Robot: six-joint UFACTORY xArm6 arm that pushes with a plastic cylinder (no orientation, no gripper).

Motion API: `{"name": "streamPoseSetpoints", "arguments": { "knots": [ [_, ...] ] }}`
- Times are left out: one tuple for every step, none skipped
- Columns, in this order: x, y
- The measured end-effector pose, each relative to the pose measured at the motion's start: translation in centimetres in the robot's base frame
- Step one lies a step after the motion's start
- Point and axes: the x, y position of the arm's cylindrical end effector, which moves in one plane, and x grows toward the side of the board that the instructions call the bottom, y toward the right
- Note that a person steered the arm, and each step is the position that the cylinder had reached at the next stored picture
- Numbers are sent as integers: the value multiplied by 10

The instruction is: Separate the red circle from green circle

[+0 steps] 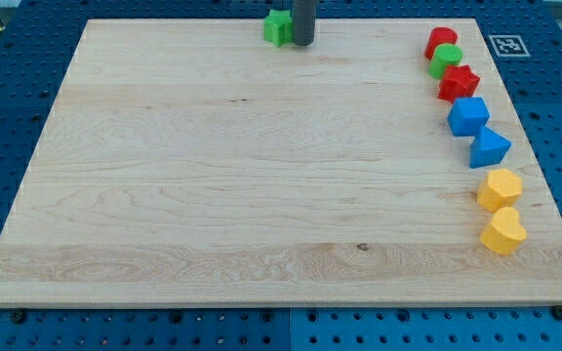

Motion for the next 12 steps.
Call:
{"name": "streamPoseSetpoints", "arguments": {
  "knots": [
    [-8,-13],
    [-9,-19],
    [12,-1],
    [42,26],
    [35,70],
    [18,114],
    [-29,120],
    [-44,136],
    [-10,194],
    [2,231],
    [-1,250],
    [16,251]
  ]
}}
